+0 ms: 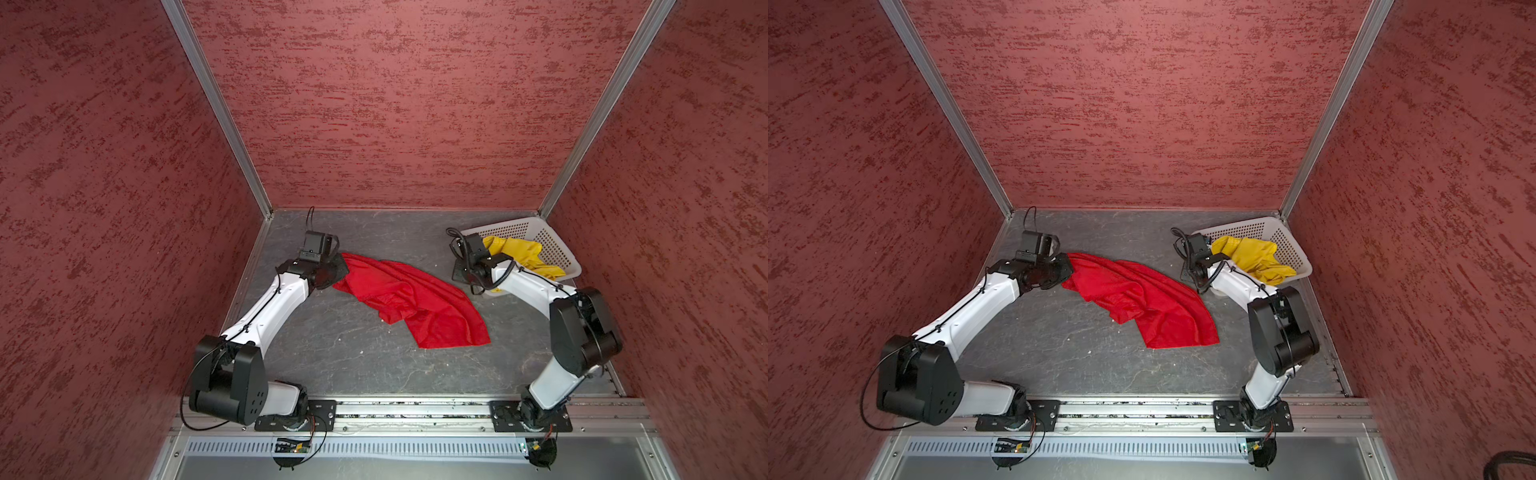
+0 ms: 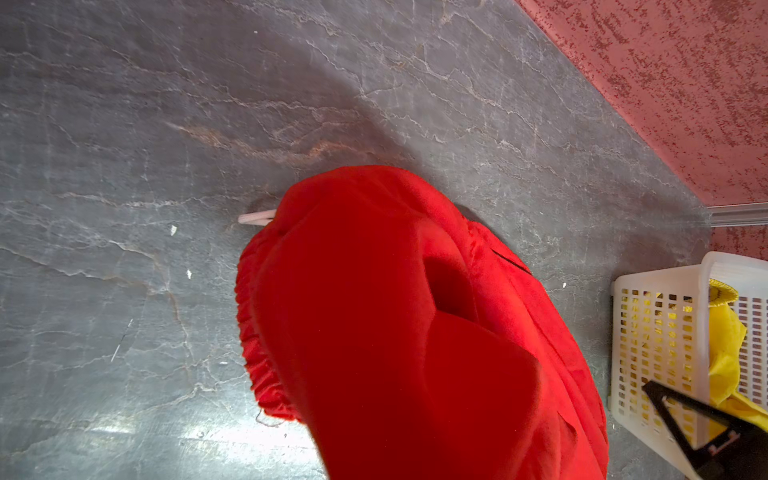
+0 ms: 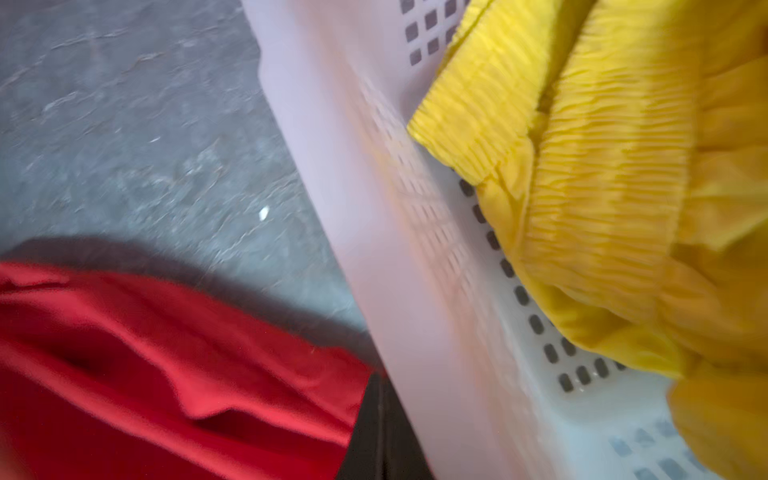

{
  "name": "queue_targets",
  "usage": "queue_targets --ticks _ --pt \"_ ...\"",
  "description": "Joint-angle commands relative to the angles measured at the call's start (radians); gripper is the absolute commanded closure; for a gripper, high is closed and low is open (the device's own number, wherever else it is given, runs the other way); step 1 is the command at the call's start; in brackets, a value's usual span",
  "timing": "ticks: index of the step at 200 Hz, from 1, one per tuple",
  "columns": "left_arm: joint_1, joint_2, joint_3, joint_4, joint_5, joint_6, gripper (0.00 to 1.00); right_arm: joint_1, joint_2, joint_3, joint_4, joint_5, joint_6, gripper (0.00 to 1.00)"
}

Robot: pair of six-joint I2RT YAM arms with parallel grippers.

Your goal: Fold and stack the shorts

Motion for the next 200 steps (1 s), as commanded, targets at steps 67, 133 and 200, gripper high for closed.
queue_targets --ticks 67,133,200 --pt "0.014 0.022 0.112 -0.098 -0.026 0.027 1.0 0.075 0.045 0.246 0.099 -0.16 -0.188 0.81" --pt "0.01 0.108 0.485 -0.438 -0.019 0.05 1.0 0.53 -0.35 -0.189 0.449 0.027 -0.137 0.35" --pt "0.003 0.044 0.537 -0.493 0.039 0.016 1.0 0.774 -0.096 -0.054 0.668 0.13 -0.128 0.22"
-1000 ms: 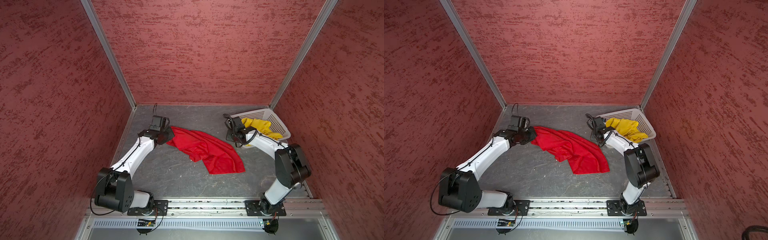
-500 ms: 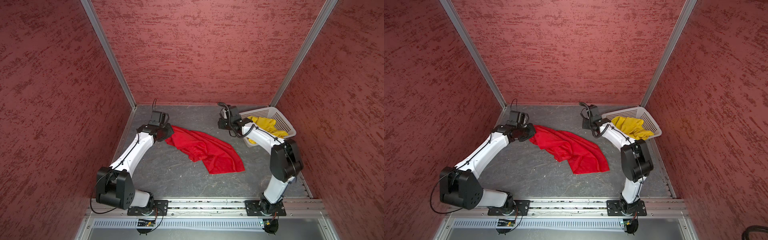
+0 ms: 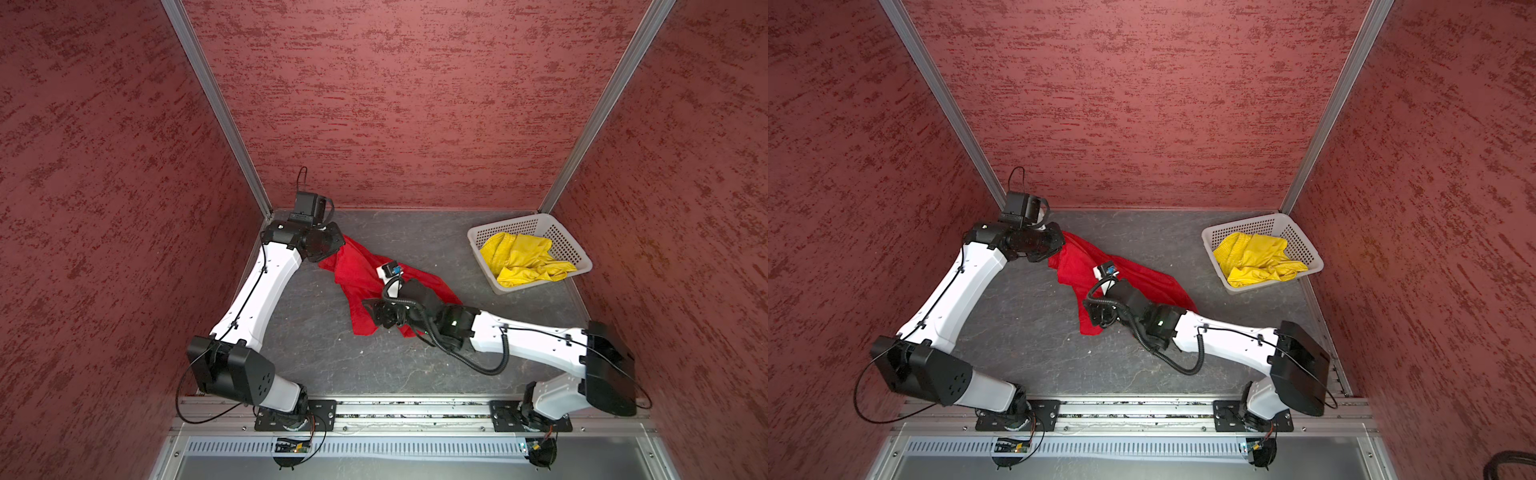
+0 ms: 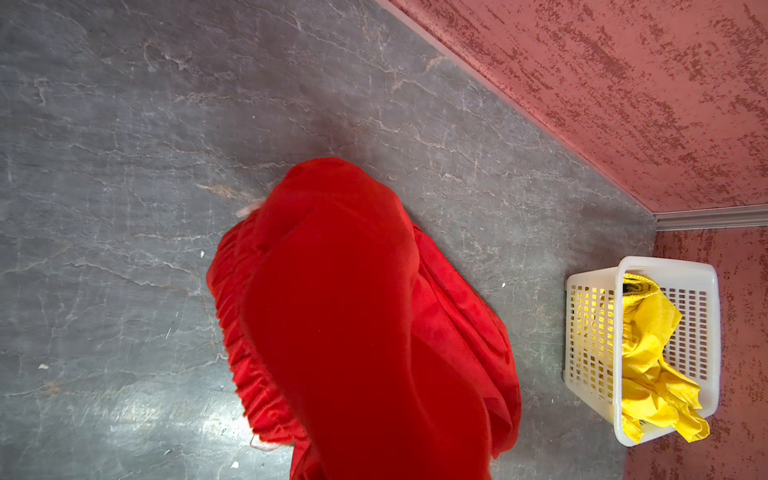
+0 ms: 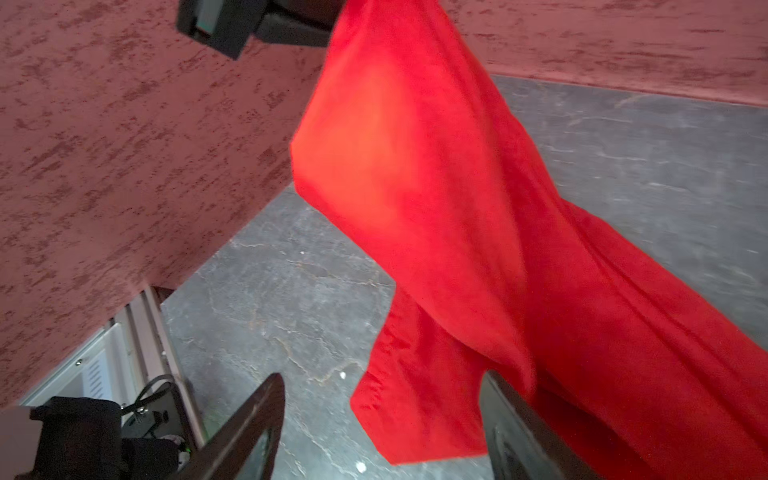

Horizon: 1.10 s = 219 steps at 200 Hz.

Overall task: Fold and stack the shorts
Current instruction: 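Grasp the red shorts with both grippers and lift them up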

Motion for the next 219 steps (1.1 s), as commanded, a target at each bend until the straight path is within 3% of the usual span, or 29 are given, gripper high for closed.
queue_targets --ticks 1,34,46,58,75,83,114,132,168,219 --pt "-0.004 -0.049 0.018 -0.043 0.035 -0.015 1.0 -0.009 0.094 0.056 0.139 0.078 0.015 0.22" --pt "-0.007 -0.08 0.018 -0.066 0.058 -0.014 1.0 -0.024 0.257 0.21 0.145 0.158 -0.017 0.19" --pt "-0.005 -0.092 0.022 -0.072 0.07 -0.011 1.0 -0.066 0.271 0.216 0.151 0.161 0.026 0.24" --pt "-0.003 -0.102 0.037 -0.084 0.072 -0.002 1.0 -0.14 0.248 0.18 0.176 0.108 0.095 0.43" --pt "0.008 -0.11 0.075 -0.107 0.055 0.019 1.0 -0.259 0.182 0.118 0.205 0.009 0.172 0.89" --pt "0.014 -0.109 0.097 -0.113 0.036 0.029 1.0 -0.303 0.146 0.106 0.189 -0.001 0.176 1.0" --pt "0.029 -0.103 0.187 -0.089 0.03 0.061 1.0 -0.401 0.001 0.125 0.097 0.0 0.093 1.0" --pt "0.019 -0.102 0.244 -0.048 0.085 0.104 1.0 -0.424 -0.067 0.187 0.013 0.014 0.022 1.0" --pt "-0.007 -0.112 0.359 -0.027 0.084 0.156 1.0 -0.443 -0.169 0.338 -0.152 0.057 -0.09 1.0" --pt "-0.01 -0.156 0.419 0.047 0.28 0.125 1.0 -0.444 -0.247 0.54 -0.296 0.174 -0.216 1.0"
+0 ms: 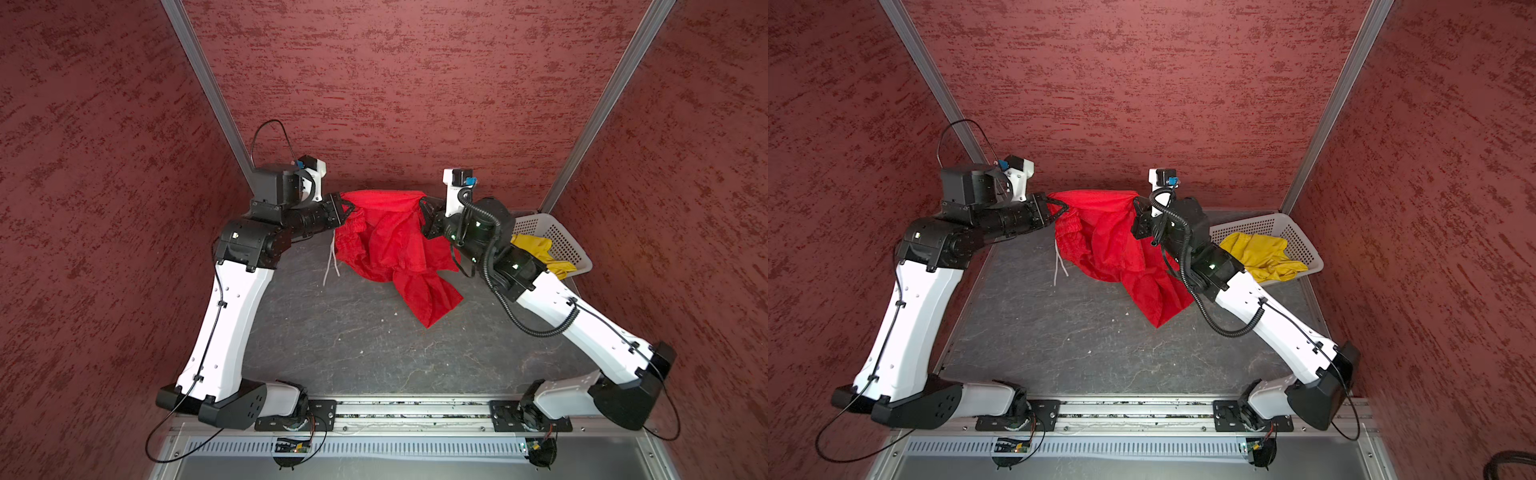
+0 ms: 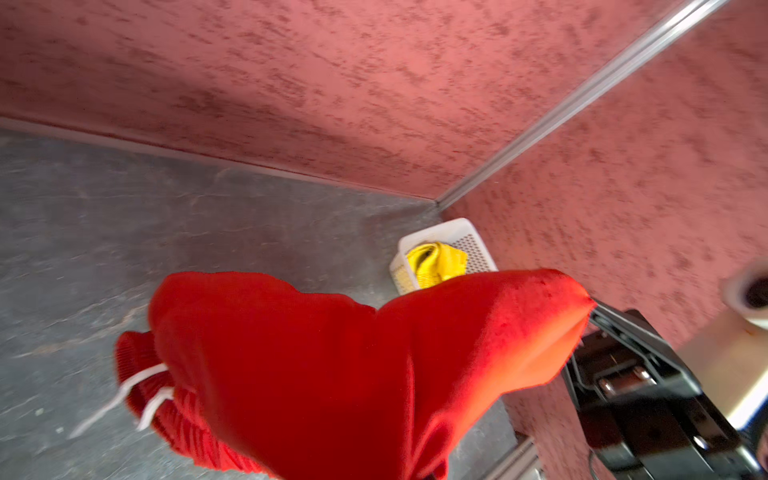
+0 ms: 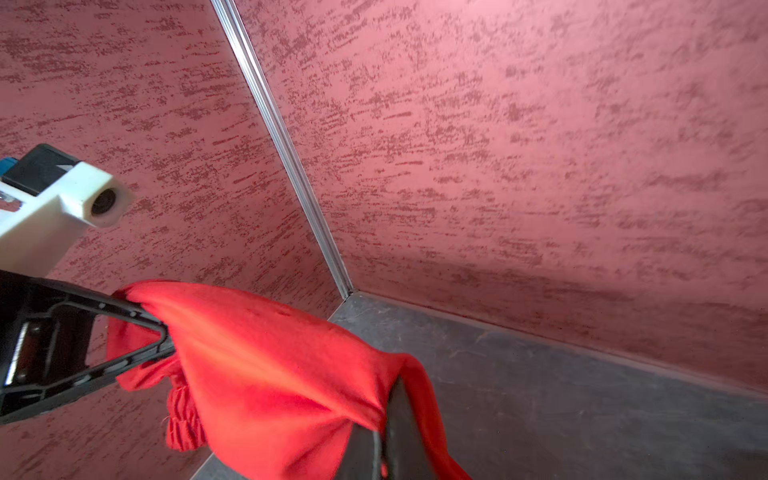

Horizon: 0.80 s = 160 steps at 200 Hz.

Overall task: Fold and stack the shorts
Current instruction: 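Grasp the red shorts with both grippers and lift them up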

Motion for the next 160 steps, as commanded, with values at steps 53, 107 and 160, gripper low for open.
queue_targets --ticks 53,107,160 --pt "0.053 -0.115 -0.086 0.034 0.172 -0.135 1.0 -0.055 -0.208 -0.08 -0.168 0.155 0.137 1.0" --pt "0.21 -0.172 -0.291 0.064 0.287 -0.173 1.0 -0.061 -0.185 -0.205 -0.159 0.189 0.2 1.0" --pt "0.38 0.006 -0.554 0.304 0.265 -0.236 1.0 -0.192 0.332 0.028 -0.075 0.032 0.14 1.0"
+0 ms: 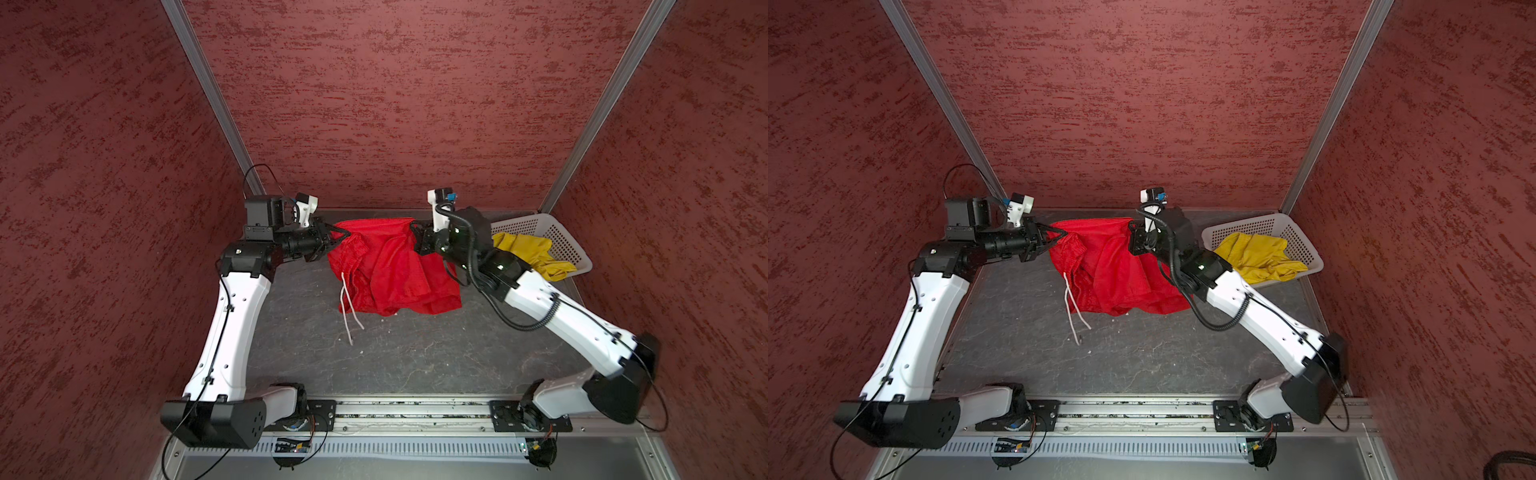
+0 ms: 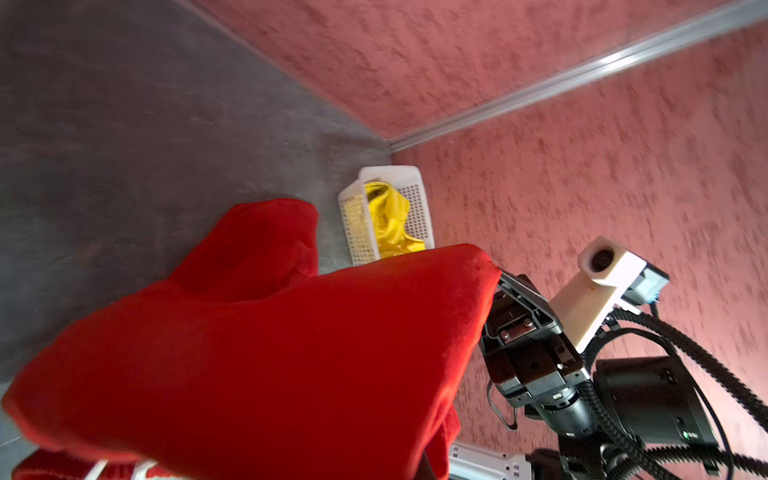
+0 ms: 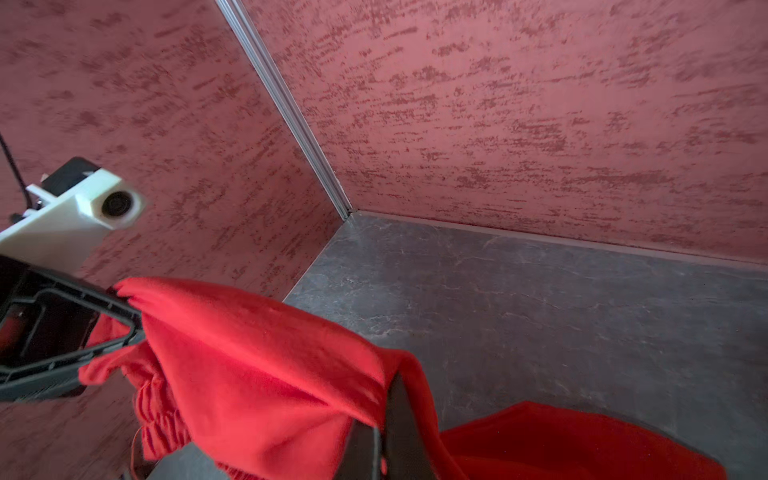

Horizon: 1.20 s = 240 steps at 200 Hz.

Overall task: Fold and stack the shorts
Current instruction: 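Grasp the red shorts with both grippers and lift them up, then lower the red shorts onto the table and open both grippers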

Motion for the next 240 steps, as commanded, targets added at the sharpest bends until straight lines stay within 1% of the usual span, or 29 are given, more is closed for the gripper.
queue_targets --ticks 1,21,37,43,48,57,60,64,65,72,77,82,89,98,110,120,128,143,162,180,196,201,203,205,206,207,209,224,240 --pt "0.111 0.089 -0.065 0.114 -0.171 -0.047 1.0 -0.166 0.194 0.106 -0.013 0.131 0.016 1.0" --pt "0.134 0.198 -0.058 0.154 -0.195 -0.049 1.0 -0.224 0.439 0.325 -0.056 0.037 0.031 1.0" --pt "0.137 0.281 -0.029 0.166 -0.219 -0.044 1.0 -0.247 0.638 0.559 -0.139 0.011 0.03 0.9" --pt "0.138 0.311 -0.017 0.168 -0.232 -0.046 1.0 -0.253 0.71 0.651 -0.178 0.008 0.029 0.82" --pt "0.139 0.332 -0.005 0.164 -0.24 -0.055 1.0 -0.256 0.768 0.737 -0.212 0.008 0.027 0.72" --pt "0.139 0.373 0.018 0.159 -0.253 -0.061 1.0 -0.266 0.872 0.895 -0.288 0.012 0.027 0.56" --pt "0.139 0.385 0.025 0.16 -0.265 -0.06 0.96 -0.267 0.902 0.943 -0.311 0.015 0.028 0.52" --pt "0.139 0.398 0.031 0.158 -0.284 -0.061 0.85 -0.271 0.943 1.013 -0.346 0.02 0.031 0.48" --pt "0.14 0.401 0.032 0.158 -0.287 -0.061 0.84 -0.272 0.954 1.032 -0.355 0.02 0.031 0.47" --pt "0.139 0.418 0.041 0.157 -0.32 -0.066 0.68 -0.278 1.008 1.138 -0.409 0.025 0.039 0.43" --pt "0.141 0.428 0.044 0.158 -0.331 -0.07 0.6 -0.281 1.037 1.199 -0.444 0.028 0.043 0.41" --pt "0.142 0.436 0.047 0.157 -0.345 -0.073 0.53 -0.283 1.049 1.234 -0.466 0.029 0.045 0.4" --pt "0.142 0.442 0.05 0.154 -0.367 -0.075 0.4 -0.285 1.044 1.243 -0.482 0.034 0.041 0.39" --pt "0.143 0.443 0.051 0.149 -0.394 -0.076 0.33 -0.283 1.005 1.202 -0.486 0.045 0.029 0.38" --pt "0.141 0.433 0.049 0.142 -0.434 -0.072 0.25 -0.283 0.913 1.074 -0.46 0.049 0.019 0.38" --pt "0.14 0.419 0.05 0.125 -0.475 -0.066 0.16 -0.278 0.809 0.899 -0.393 0.047 0.007 0.37" --pt "0.14 0.406 0.05 0.115 -0.504 -0.059 0.13 -0.273 0.713 0.747 -0.315 0.044 -0.002 0.37" --pt "0.136 0.376 0.047 0.095 -0.539 -0.05 0.12 -0.267 0.551 0.507 -0.205 0.022 -0.009 0.35" --pt "0.111 0.325 0.034 0.053 -0.556 -0.023 0.15 -0.249 0.401 0.281 -0.173 -0.011 -0.015 0.35" --pt "0.045 0.255 -0.012 -0.01 -0.601 0.013 0.17 -0.203 0.286 0.087 -0.167 0.004 -0.034 0.34" --pt "-0.014 0.173 -0.1 -0.05 -0.629 0.028 0.18 -0.143 0.207 -0.063 -0.175 0.047 -0.047 0.31" --pt "-0.029 0.145 -0.128 -0.063 -0.637 0.029 0.18 -0.125 0.186 -0.105 -0.177 0.057 -0.043 0.27" --pt "-0.036 0.133 -0.143 -0.068 -0.64 0.029 0.18 -0.115 0.173 -0.129 -0.178 0.062 -0.04 0.21" --pt "-0.042 0.121 -0.158 -0.072 -0.642 0.03 0.18 -0.107 0.167 -0.144 -0.178 0.064 -0.039 0.09" --pt "-0.044 0.117 -0.164 -0.075 -0.642 0.03 0.18 -0.107 0.167 -0.144 -0.178 0.064 -0.039 0.09" --pt "-0.047 0.111 -0.17 -0.077 -0.643 0.03 0.18 -0.104 0.161 -0.15 -0.177 0.063 -0.036 0.05" --pt "-0.055 0.1 -0.184 -0.078 -0.647 0.031 0.18 -0.099 0.153 -0.166 -0.178 0.063 -0.032 0.02" --pt "-0.1 0.016 -0.268 -0.126 -0.689 0.023 0.18 -0.042 0.109 -0.257 -0.168 0.074 -0.023 0.02" --pt "-0.147 -0.069 -0.353 -0.157 -0.71 0.002 0.18 0.022 0.091 -0.304 -0.177 0.095 -0.012 0.05"
